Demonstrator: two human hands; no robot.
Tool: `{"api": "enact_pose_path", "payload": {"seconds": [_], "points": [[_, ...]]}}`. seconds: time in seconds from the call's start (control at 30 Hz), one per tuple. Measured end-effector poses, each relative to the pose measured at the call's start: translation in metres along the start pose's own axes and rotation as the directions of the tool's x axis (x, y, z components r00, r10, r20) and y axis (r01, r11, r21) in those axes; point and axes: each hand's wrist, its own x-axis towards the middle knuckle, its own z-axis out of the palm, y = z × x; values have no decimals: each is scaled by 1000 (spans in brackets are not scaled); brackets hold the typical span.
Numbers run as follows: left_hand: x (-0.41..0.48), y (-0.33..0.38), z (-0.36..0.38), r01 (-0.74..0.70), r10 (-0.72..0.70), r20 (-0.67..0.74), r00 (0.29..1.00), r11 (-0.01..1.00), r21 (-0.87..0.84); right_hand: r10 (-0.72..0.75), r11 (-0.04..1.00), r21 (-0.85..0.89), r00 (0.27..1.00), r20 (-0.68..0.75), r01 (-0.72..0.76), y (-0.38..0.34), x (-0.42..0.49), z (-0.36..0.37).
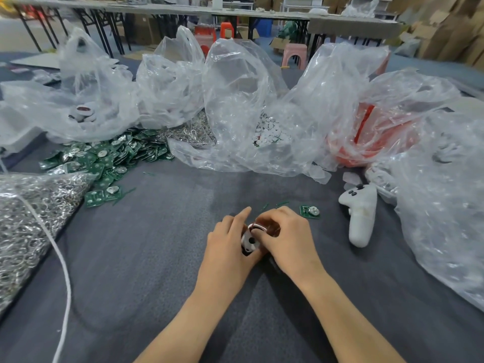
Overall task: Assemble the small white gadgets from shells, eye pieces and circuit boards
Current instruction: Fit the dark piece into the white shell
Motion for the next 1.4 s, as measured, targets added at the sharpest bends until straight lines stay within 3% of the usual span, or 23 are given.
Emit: {"api": "enact_pose_path", "payload": {"seconds": [0.93, 1.13, 1.3, 1.4], "points": [[-1, 1, 1, -23, 23, -21, 1000, 1000, 11, 130, 970, 199, 988, 79, -143, 6, 3, 3], [-2, 2, 1, -14, 14, -26, 1000, 1000, 18, 112, 885, 400, 943, 315, -238, 16, 9, -19], [-2, 2, 1, -9, 11, -52, 999, 999, 34, 95, 893, 391, 942, 322, -223, 16, 10, -19], [-1, 1, 0, -10, 13, -53, 998, 998, 65, -29, 968, 247, 962, 270, -40, 15, 11, -16]]}}
